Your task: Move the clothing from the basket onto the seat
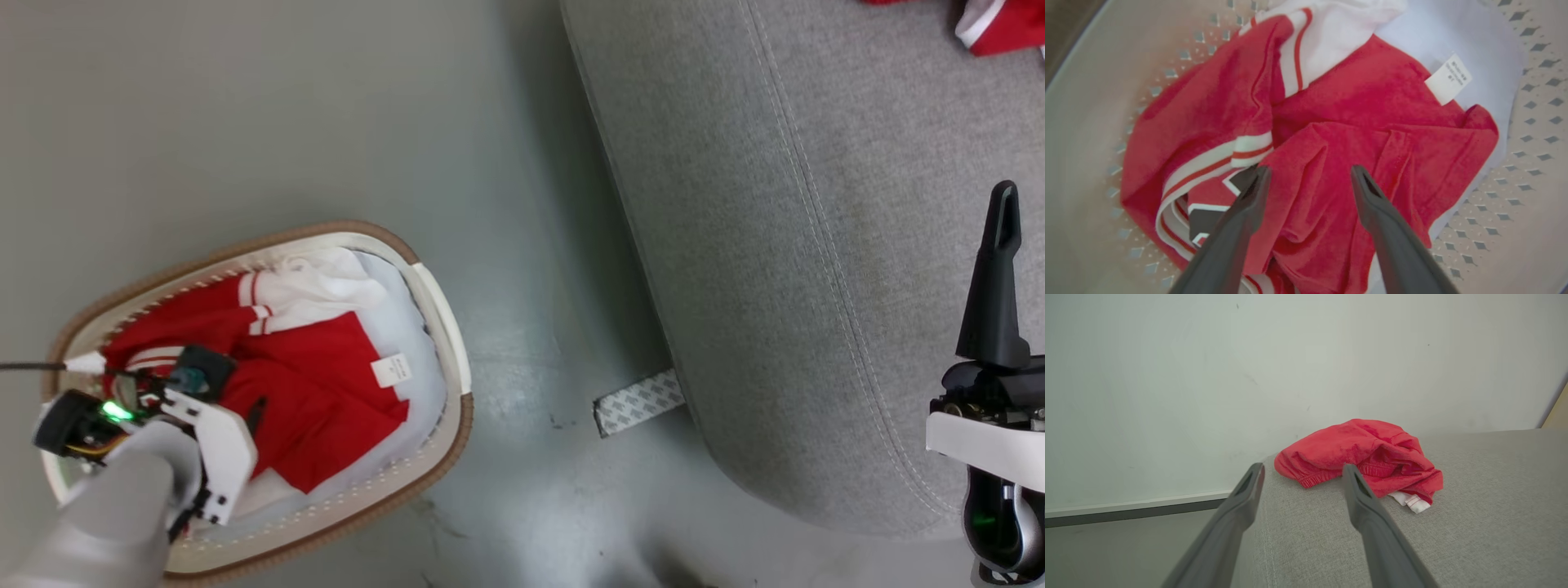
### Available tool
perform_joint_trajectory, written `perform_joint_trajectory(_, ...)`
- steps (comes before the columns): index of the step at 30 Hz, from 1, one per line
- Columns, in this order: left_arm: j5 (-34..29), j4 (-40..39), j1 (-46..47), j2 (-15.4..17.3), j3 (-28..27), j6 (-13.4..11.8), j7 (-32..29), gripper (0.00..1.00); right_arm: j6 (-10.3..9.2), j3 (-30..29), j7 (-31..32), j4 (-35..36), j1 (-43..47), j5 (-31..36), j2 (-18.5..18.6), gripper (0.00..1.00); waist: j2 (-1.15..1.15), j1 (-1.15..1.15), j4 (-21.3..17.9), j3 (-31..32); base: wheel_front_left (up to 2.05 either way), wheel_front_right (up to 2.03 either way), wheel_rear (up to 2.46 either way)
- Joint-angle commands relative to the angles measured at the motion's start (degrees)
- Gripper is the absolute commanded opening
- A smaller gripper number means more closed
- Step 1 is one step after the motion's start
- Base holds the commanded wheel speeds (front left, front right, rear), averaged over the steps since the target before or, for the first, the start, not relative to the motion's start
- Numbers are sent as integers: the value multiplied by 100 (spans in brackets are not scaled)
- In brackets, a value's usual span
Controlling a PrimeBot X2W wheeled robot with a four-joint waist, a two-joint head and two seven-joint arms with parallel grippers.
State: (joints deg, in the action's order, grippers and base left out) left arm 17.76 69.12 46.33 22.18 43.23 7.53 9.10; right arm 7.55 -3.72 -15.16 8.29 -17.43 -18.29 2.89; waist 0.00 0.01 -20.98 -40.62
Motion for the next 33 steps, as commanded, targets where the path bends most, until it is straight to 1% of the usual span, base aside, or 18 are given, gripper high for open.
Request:
perform_joint_trajectory(1,-92,86,127,91,51,-10,-60,100,-13,19,2,57,-74,-94,0,100,0,-1,-169,-204,0,0,0)
perform_joint_trajectory(6,-268,300,338,247,290,-39,-325,100,-13,75,2,168,-110,-196,0,100,0,-1,-309,-435,0,0,0)
perform_joint_trajectory(10,-402,393,373,300,456,-82,-636,100,-13,107,2,222,-120,-255,0,100,0,-1,-387,-561,0,0,0)
perform_joint_trajectory(12,-418,416,346,302,489,-94,-694,100,-13,110,2,241,-120,-285,0,100,0,-1,-403,-593,0,0,0)
perform_joint_trajectory(13,-396,420,332,294,487,-87,-680,48,-13,113,2,249,-121,-300,0,100,0,-1,-408,-604,0,0,0)
perform_joint_trajectory(14,-367,423,316,277,487,-86,-643,35,-14,112,2,255,-124,-301,0,100,0,-1,-411,-610,0,0,0)
perform_joint_trajectory(15,-351,425,308,264,488,-88,-622,0,-13,108,2,256,-131,-298,0,100,0,-1,-409,-609,0,0,0)
perform_joint_trajectory(26,-179,453,191,55,499,-91,-375,0,-13,58,2,178,-125,-173,1,100,0,-1,-316,-289,0,0,0)
perform_joint_trajectory(29,-90,460,104,-60,484,-86,-272,0,-13,51,2,147,-85,-114,1,100,0,-1,-249,-98,0,0,0)
perform_joint_trajectory(33,27,462,-78,-286,432,-80,-20,0,-13,36,2,73,-46,26,2,100,0,-1,-82,317,0,0,0)
